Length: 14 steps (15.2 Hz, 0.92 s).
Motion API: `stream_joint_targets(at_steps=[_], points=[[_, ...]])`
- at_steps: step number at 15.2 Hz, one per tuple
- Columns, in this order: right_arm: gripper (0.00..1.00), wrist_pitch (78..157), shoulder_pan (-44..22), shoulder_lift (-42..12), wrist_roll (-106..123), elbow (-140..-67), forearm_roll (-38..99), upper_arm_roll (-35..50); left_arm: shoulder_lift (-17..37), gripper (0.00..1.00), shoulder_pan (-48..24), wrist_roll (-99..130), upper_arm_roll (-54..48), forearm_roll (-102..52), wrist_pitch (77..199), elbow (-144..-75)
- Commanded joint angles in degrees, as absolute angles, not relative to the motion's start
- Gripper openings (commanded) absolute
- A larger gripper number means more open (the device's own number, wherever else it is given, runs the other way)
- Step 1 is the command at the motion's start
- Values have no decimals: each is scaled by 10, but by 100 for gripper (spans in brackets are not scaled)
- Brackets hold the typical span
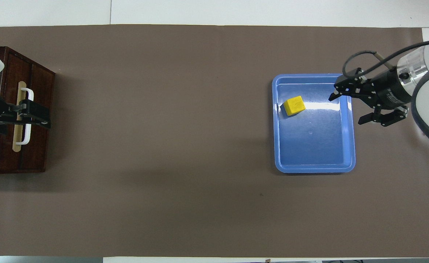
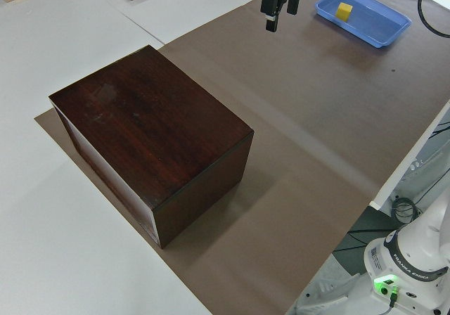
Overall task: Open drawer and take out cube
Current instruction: 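Open the right gripper to drop the cube and withdraw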
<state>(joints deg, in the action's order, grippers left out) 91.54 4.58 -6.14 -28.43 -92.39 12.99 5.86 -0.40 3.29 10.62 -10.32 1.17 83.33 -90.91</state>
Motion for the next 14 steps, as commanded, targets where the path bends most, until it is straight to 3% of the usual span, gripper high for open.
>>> stream_joint_targets(at_steps=[1,5,14], points=[[100,904,45,-25,-101,-928,68,62,-17,100,34,96,-98,4,837,-921],[100,892,46,-2,74,-928,8,59,-25,100,32,96,-98,4,843,-938],[100,843,51,4,43,-943,-1,53,-25,100,33,96,-98,4,844,-937]])
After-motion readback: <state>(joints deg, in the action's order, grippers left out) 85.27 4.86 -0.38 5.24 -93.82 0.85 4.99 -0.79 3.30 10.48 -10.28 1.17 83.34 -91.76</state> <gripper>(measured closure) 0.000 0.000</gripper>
